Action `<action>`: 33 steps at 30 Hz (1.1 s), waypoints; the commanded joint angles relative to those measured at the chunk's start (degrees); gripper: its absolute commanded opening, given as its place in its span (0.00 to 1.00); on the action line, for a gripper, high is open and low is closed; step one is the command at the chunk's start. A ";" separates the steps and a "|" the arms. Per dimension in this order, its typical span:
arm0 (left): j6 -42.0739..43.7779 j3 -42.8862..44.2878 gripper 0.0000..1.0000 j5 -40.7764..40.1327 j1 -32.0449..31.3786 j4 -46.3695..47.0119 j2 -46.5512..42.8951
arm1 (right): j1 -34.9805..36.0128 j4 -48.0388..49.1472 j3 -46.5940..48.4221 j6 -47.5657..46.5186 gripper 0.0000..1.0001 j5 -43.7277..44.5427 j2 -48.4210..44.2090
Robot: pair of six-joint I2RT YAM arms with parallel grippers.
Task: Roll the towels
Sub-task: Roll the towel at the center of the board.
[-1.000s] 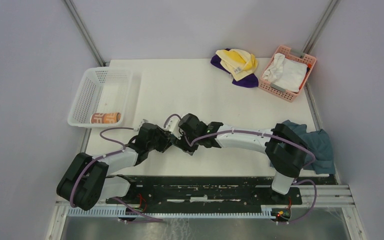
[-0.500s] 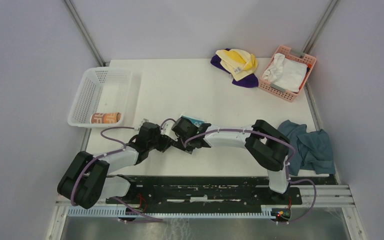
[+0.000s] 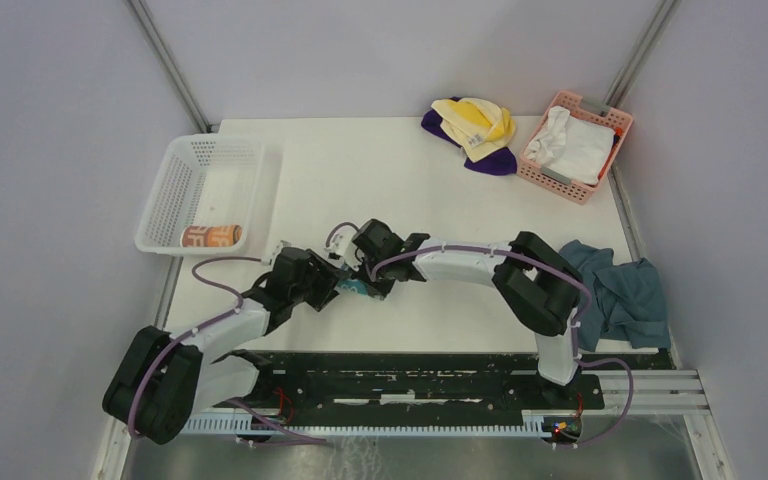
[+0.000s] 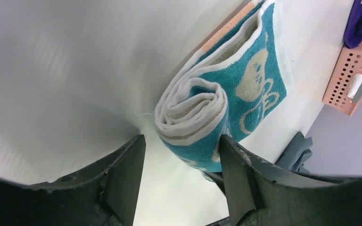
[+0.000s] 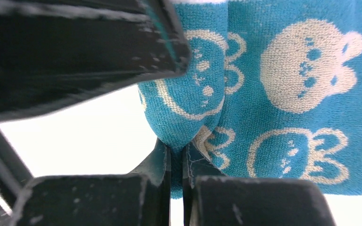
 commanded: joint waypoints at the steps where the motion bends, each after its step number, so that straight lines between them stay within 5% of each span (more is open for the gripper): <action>1: 1.35 0.48 0.67 -2.57 -0.11 -7.45 -5.55 | -4.80 -5.81 -1.95 7.58 0.01 -22.94 2.18; 9: 0.18 -0.54 0.69 -0.60 -0.15 -8.86 -13.55 | -12.23 -6.87 2.48 15.76 0.01 -48.31 10.54; 15: -0.96 -1.80 0.69 0.83 -0.15 -6.04 -13.52 | -16.04 -1.41 2.63 25.20 0.01 -57.15 14.68; 28: 0.35 -1.02 0.59 4.61 -1.53 3.12 1.03 | -19.41 3.28 -0.16 32.77 0.06 -54.63 16.92; 33: 0.65 0.19 0.52 4.63 -3.27 5.25 7.41 | -19.37 0.10 -0.05 28.27 0.29 -49.65 12.12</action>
